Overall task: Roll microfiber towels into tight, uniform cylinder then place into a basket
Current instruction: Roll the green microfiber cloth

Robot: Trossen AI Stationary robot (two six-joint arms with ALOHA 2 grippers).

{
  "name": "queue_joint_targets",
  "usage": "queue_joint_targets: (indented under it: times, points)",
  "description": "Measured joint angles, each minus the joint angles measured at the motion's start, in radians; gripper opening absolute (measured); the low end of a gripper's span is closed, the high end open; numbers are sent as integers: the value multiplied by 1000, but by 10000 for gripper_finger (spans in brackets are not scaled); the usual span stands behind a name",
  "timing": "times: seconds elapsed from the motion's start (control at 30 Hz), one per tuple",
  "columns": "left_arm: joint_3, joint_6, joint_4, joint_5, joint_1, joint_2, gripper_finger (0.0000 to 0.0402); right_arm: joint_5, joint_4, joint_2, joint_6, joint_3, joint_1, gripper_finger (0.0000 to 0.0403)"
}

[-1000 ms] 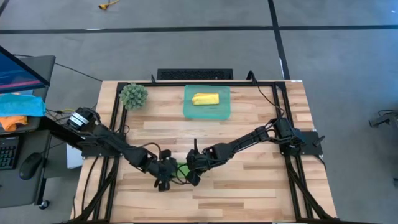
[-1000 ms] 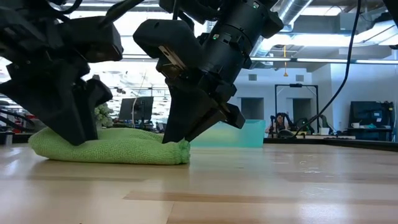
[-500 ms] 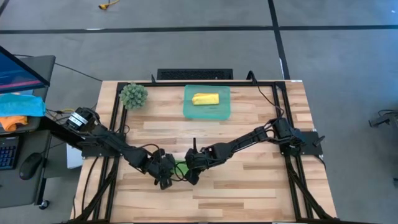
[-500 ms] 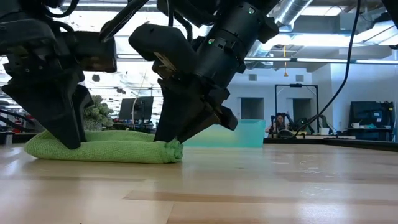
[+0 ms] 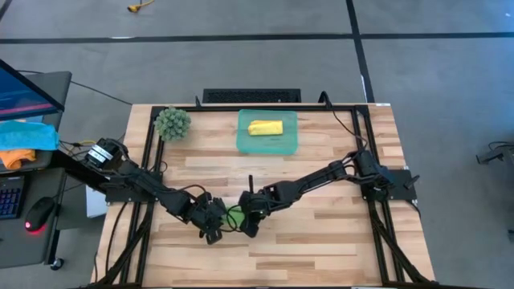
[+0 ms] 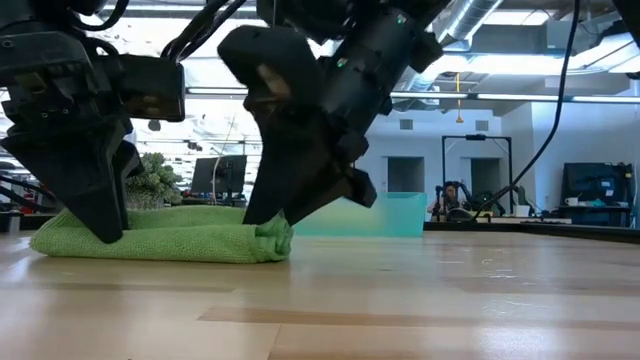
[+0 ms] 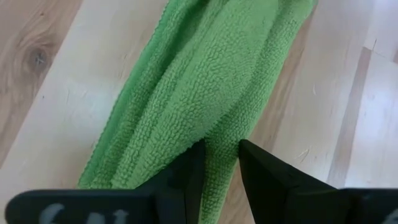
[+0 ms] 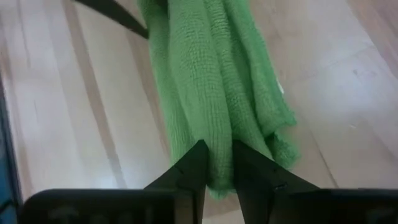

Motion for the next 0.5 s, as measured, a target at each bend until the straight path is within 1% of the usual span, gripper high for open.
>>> queue_joint_targets:
  times: [0.2, 0.27, 0.33, 0.43, 0.5]
  points:
    - [-2, 0, 8, 10, -1, 0, 96, -1, -48, -44, -52, 2, -10, 98]
    - [-2, 0, 10, 11, -2, 0, 96, 9, -120, -66, -74, -2, -9, 98]
    - [-2, 0, 10, 12, -2, 1, 96, 35, -146, -76, -102, 0, -5, 98]
    - [-3, 0, 14, 15, -2, 1, 96, 100, -261, -132, -159, -7, 12, 98]
    - [-3, -1, 16, 15, -2, 1, 96, 140, -278, -161, -204, -6, 28, 98]
